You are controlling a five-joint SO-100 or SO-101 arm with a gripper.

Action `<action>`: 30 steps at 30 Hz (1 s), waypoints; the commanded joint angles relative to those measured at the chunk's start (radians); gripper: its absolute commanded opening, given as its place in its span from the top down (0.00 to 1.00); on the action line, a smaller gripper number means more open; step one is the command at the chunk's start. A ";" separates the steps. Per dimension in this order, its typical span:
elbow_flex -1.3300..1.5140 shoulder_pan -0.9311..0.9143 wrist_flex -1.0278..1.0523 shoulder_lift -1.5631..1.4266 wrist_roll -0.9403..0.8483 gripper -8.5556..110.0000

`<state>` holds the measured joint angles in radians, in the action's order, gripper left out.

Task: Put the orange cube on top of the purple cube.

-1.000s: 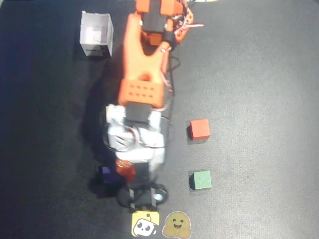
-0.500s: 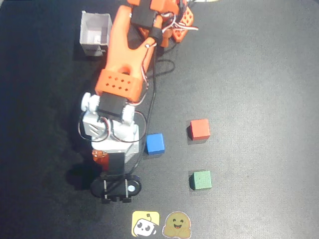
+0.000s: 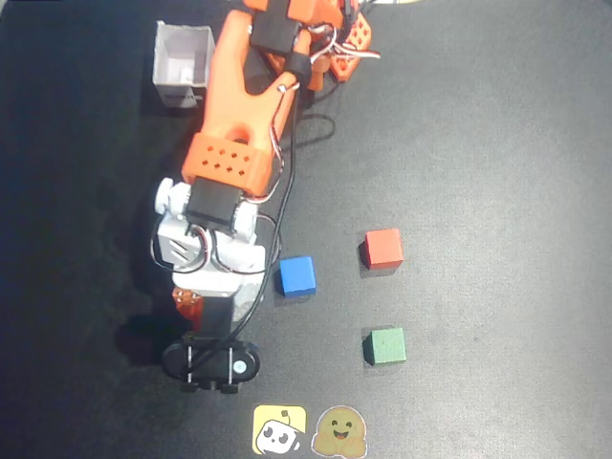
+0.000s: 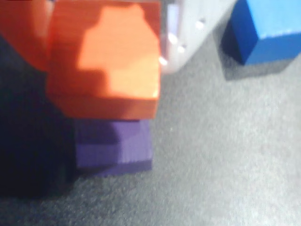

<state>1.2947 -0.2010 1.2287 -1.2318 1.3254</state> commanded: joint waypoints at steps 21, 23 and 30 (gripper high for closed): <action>-0.091 -0.005 -0.044 0.041 0.025 0.88; -0.091 -0.005 -0.051 0.041 0.025 0.88; -0.091 -0.006 -0.063 0.049 0.029 0.88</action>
<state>1.2533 -0.2010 1.1827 -1.1735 1.3453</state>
